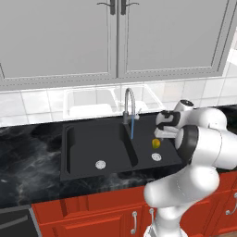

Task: Pick the mango from the sink and place it on the cutting board to airdry. Then turn off the sink faucet.

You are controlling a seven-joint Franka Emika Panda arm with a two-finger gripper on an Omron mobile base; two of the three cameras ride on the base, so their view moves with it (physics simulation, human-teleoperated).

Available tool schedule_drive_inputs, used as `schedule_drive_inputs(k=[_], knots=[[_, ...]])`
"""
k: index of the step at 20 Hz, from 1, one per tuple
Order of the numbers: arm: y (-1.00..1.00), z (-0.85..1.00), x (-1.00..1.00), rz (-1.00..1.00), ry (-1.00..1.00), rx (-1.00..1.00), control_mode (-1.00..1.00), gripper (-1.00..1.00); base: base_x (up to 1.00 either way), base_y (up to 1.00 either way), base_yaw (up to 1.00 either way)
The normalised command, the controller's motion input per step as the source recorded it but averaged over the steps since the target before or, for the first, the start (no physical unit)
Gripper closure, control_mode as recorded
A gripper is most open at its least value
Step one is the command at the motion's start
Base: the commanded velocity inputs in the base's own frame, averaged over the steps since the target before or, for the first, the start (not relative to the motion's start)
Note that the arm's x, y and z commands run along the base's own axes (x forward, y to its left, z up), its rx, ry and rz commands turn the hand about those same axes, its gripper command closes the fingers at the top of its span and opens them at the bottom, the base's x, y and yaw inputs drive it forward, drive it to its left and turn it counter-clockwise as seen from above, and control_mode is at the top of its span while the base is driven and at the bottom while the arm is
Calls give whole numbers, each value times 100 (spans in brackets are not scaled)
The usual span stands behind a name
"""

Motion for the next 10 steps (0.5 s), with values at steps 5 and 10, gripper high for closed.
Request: schedule_drive_inputs(k=[5, 10], knots=[[-1, -12, 12, 0, 0, 0, -100, -100, 0, 0, 0], [-2, -11, 9, 0, 0, 0, -100, -100, 0, 0, 0]])
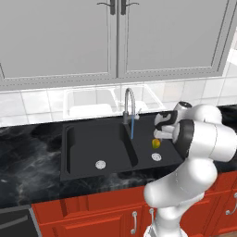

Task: Pick the mango from the sink and place it on the cutting board to airdry. Then turn off the sink faucet.

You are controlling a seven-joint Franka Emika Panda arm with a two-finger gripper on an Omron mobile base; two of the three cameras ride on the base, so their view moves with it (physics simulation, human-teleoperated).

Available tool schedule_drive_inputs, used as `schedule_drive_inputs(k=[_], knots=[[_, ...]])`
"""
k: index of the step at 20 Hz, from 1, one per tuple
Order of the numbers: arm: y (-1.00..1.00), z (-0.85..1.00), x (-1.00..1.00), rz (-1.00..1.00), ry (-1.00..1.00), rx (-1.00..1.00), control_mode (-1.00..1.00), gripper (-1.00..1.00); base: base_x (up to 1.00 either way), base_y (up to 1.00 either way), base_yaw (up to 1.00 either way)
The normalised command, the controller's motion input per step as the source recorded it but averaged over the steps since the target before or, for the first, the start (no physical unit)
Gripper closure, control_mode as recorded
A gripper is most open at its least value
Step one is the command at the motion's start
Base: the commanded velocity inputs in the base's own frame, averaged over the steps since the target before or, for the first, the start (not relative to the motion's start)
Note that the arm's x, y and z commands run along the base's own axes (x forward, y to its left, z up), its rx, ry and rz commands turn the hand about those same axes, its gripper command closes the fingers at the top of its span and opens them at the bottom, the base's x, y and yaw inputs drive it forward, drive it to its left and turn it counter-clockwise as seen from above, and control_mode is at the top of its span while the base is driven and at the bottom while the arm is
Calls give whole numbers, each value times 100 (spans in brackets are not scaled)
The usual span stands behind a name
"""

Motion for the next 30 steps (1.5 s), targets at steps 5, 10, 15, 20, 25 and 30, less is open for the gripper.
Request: schedule_drive_inputs(k=[5, 10, 15, 20, 25, 30], knots=[[-4, -10, 11, 0, 0, 0, -100, -100, 0, 0, 0], [-1, -11, 13, 0, 0, 0, -100, -100, 0, 0, 0], [-1, -10, 17, 0, 0, 0, -100, -100, 0, 0, 0], [0, -11, 19, 0, 0, 0, -100, -100, 0, 0, 0], [-6, -13, 16, 0, 0, 0, -100, -100, 0, 0, 0], [-7, -15, 10, 0, 0, 0, -100, -100, 0, 0, 0]])
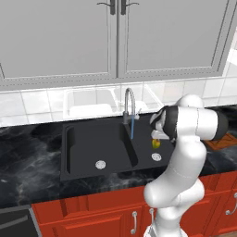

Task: Pick the mango from the sink and place it on the cutting board to airdry. Then turn off the sink faucet.

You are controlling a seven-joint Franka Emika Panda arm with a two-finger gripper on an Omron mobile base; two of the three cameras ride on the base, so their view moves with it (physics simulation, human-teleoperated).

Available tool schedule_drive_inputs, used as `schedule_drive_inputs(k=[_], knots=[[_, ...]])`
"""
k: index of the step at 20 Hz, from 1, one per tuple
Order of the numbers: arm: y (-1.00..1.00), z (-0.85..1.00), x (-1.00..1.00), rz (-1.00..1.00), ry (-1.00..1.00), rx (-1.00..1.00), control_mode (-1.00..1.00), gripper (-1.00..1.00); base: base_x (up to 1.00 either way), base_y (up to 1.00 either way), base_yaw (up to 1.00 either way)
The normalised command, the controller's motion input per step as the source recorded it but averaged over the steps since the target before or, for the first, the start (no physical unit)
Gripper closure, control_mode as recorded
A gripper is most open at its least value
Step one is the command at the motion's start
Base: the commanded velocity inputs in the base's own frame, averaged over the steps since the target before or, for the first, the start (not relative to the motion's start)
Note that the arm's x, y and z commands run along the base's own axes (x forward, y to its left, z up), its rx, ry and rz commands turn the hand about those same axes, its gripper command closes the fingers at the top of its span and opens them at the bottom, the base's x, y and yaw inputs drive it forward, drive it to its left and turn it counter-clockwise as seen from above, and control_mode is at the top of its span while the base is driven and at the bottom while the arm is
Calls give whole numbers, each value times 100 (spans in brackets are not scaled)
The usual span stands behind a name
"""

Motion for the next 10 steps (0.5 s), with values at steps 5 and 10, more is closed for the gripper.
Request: schedule_drive_inputs(k=[5, 10], knots=[[-5, -16, 11, 0, 0, 0, -100, -100, 0, 0, 0], [-1, -19, 16, 0, 0, 0, -100, -100, 0, 0, 0]])
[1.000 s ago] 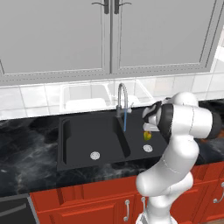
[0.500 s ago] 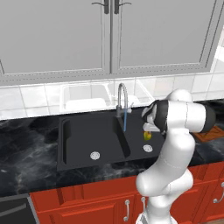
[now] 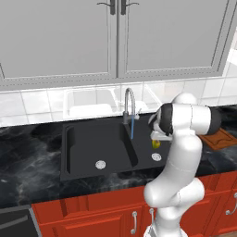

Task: Pick the mango from the sink and place it on the cutting board to airdry. Then turn off the sink faucet.

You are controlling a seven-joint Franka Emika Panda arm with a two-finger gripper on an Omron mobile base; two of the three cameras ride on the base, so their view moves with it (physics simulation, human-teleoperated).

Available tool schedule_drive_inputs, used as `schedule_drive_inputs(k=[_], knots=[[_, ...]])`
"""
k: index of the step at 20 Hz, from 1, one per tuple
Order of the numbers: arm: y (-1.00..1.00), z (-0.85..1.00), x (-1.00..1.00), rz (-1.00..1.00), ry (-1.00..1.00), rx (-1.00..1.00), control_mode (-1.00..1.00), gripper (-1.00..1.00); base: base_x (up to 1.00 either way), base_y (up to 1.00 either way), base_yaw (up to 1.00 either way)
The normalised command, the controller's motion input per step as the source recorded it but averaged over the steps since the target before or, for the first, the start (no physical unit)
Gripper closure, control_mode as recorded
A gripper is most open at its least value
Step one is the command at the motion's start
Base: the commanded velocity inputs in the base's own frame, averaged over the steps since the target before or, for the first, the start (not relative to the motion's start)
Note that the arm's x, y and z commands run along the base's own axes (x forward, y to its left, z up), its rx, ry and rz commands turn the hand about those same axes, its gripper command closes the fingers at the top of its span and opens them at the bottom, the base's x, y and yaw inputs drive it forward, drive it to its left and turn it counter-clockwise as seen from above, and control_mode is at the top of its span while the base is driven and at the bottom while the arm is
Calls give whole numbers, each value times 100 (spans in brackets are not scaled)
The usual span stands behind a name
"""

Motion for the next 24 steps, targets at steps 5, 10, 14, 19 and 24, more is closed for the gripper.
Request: schedule_drive_inputs(k=[5, 10, 14, 19, 24], knots=[[-3, -11, 18, 0, 0, 0, -100, -100, 0, 0, 0], [-3, -7, 16, 0, 0, 0, -100, -100, 0, 0, 0], [-4, -9, 18, 0, 0, 0, -100, -100, 0, 0, 0], [-3, -13, 20, 0, 0, 0, -100, -100, 0, 0, 0], [-2, -22, 18, 0, 0, 1, -100, -100, 0, 0, 0]])
